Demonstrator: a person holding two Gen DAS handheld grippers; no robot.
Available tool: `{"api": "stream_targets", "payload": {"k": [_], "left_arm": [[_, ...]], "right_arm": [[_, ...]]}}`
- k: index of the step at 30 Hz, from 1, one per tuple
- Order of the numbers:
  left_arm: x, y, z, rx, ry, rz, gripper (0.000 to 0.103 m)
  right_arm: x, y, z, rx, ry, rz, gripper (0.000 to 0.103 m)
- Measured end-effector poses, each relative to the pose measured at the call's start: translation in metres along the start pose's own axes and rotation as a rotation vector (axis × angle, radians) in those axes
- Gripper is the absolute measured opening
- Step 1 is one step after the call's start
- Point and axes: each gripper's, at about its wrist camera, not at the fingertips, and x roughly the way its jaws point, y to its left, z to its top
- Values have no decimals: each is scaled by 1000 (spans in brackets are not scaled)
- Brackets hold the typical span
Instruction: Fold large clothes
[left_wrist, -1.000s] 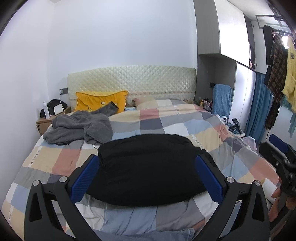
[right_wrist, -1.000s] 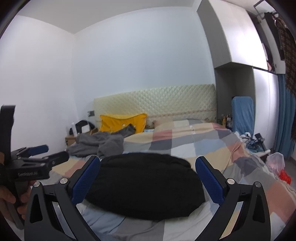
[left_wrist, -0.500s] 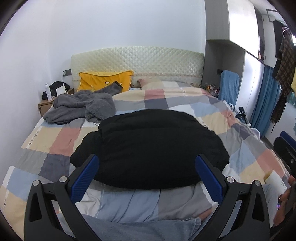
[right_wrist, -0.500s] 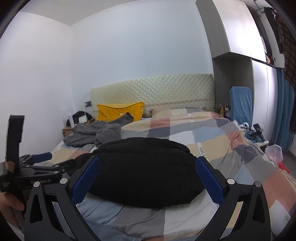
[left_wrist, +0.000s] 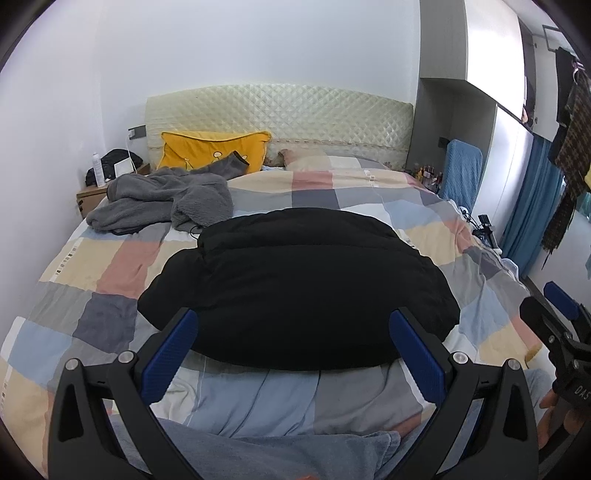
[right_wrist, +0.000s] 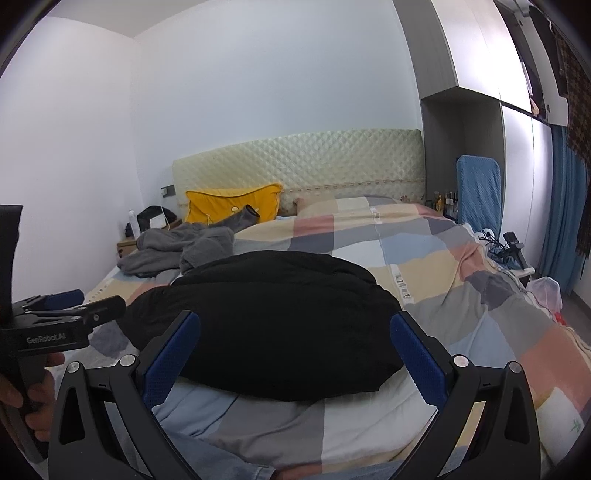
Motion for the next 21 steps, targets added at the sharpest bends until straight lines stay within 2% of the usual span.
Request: {"api": "stream_targets", "payload": {"k": [6, 21], "left_arm": [[13, 4, -5, -16, 52, -7, 103], [11, 6, -4, -18, 45, -4, 103]], "right_arm": [[3, 1, -1, 5, 7, 5, 103], [4, 0, -1, 12, 11, 6, 103]]}}
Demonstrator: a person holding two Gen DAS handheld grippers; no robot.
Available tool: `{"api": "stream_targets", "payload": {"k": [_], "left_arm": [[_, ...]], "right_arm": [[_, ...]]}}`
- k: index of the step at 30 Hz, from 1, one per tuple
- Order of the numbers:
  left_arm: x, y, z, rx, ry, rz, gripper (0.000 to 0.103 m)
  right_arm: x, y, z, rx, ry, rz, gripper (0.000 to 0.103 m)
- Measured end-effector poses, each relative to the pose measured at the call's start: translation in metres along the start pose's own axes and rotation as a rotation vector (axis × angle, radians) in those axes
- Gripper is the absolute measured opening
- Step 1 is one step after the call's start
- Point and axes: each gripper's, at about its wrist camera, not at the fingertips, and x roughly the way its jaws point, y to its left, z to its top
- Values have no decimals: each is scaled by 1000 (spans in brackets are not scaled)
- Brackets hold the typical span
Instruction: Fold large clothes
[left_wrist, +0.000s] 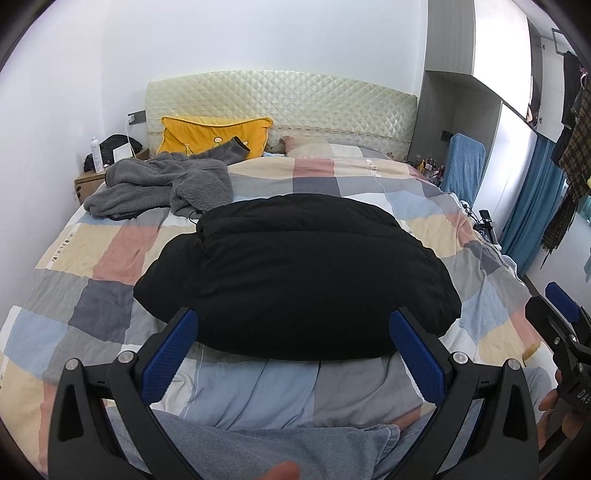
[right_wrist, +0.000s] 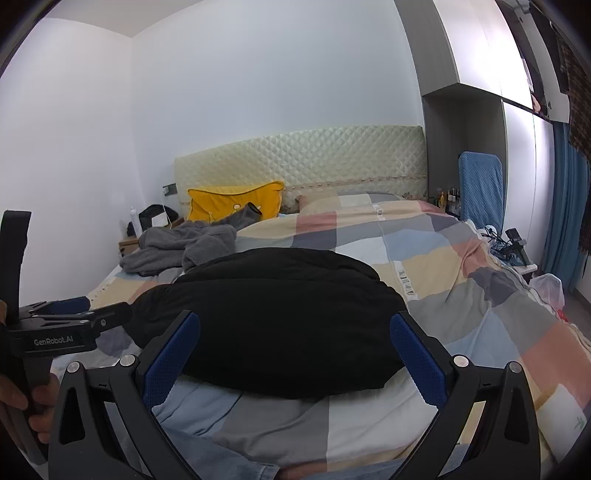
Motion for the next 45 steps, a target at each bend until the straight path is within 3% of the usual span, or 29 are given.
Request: {"api": "stream_targets", "payload": {"k": [45], "left_arm": [[-17, -3, 1, 3, -27, 10, 103]], "right_arm": [[-9, 1, 3, 20, -6, 17, 103]]}}
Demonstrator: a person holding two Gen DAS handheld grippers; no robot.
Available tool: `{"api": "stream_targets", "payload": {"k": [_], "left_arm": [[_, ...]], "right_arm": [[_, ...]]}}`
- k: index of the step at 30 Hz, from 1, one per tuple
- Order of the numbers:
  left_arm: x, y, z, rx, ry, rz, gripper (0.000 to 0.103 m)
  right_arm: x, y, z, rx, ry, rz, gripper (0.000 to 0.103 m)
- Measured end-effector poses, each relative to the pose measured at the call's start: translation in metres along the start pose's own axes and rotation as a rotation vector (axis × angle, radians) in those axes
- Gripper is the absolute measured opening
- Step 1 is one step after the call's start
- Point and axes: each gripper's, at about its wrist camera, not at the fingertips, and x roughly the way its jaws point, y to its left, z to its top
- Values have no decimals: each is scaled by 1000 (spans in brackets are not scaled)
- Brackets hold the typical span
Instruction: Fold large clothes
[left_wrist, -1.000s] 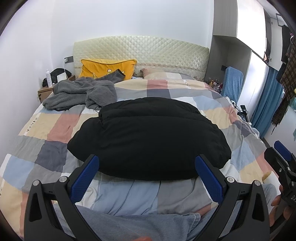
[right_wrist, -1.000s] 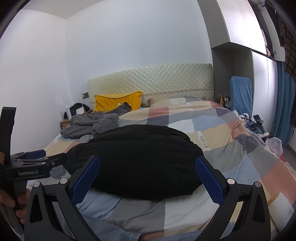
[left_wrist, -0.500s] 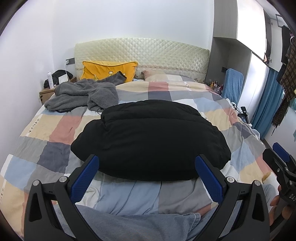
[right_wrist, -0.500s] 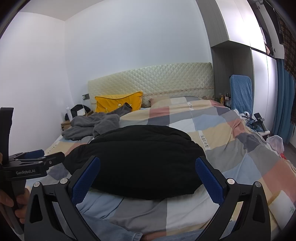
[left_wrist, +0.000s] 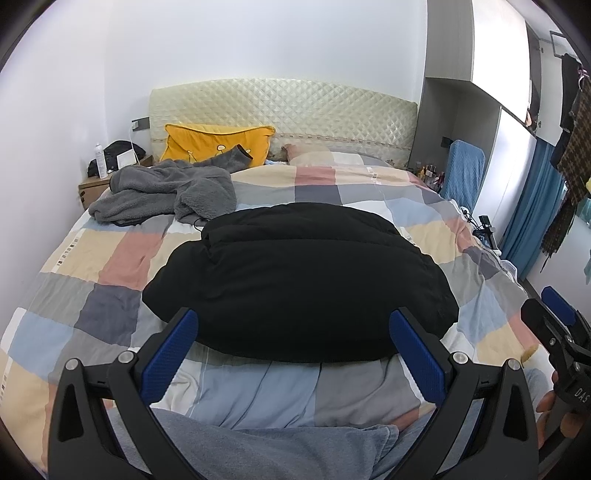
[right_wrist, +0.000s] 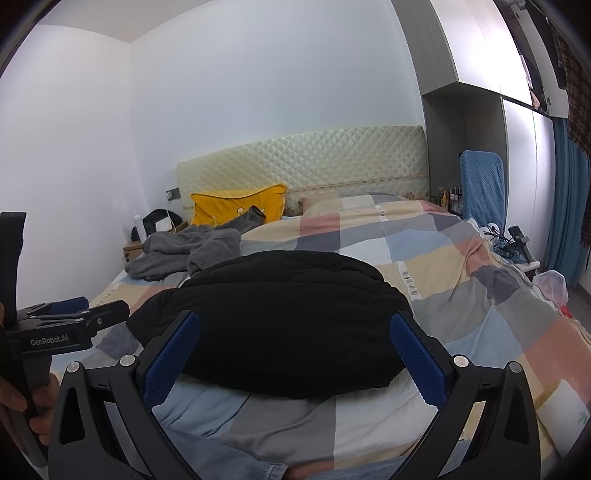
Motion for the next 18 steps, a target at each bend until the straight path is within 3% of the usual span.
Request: {"api": "stream_targets", "payload": {"k": [18], "left_arm": [[-6, -1, 4, -9, -12, 29, 103]], "right_arm": [[1, 2, 0, 0, 0, 3, 103]]}}
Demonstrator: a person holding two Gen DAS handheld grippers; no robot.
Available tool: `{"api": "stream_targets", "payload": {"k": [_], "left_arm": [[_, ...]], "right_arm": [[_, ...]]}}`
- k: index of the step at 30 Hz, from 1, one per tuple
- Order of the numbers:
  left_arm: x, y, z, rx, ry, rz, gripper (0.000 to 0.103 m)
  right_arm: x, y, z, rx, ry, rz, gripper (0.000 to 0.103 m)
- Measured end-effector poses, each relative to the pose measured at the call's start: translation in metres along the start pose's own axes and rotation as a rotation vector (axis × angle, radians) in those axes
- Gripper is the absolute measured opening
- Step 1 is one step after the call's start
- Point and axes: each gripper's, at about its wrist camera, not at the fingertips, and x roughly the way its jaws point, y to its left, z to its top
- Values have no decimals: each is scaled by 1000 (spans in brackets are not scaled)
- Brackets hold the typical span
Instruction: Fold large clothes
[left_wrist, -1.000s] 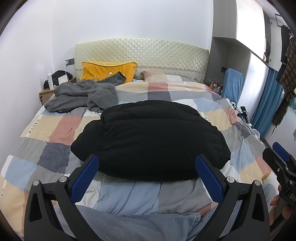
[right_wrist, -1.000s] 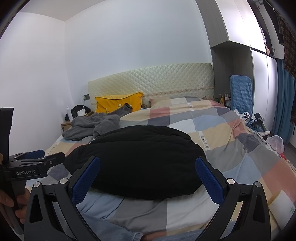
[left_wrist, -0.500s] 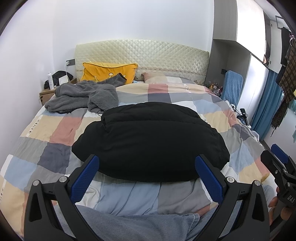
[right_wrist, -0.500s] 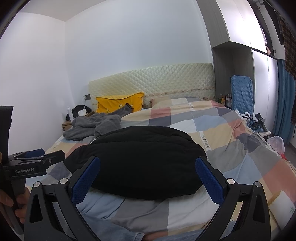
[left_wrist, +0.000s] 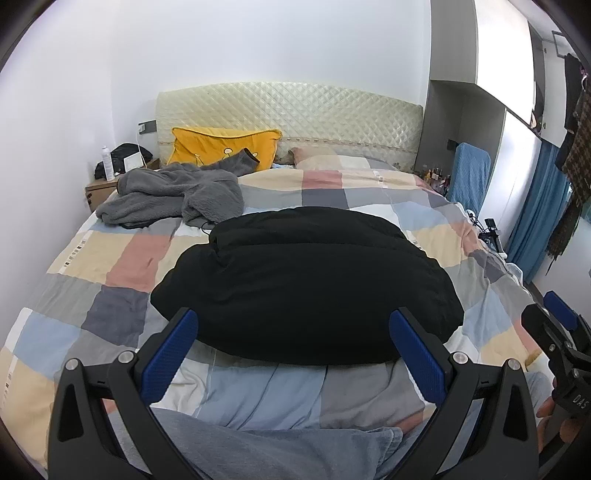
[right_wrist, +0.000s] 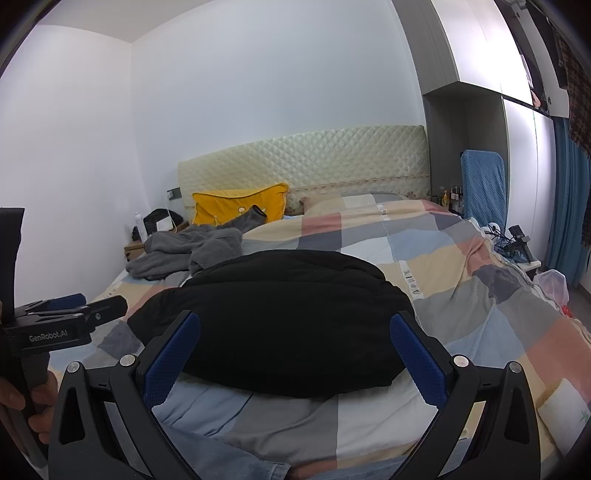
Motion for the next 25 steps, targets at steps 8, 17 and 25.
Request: {"api": "stream_targets", "payload": {"k": [8, 17, 25], "left_arm": [[0, -1, -1, -2, 10, -9, 103], [1, -4, -5, 8, 5, -10, 103], [2, -3, -5, 7, 5, -13, 103]], "right_arm": [[-1, 2, 0, 1, 2, 3, 103], [-2, 5, -1, -14, -1, -20, 103], [-1, 5, -2, -6, 0, -9, 103]]}}
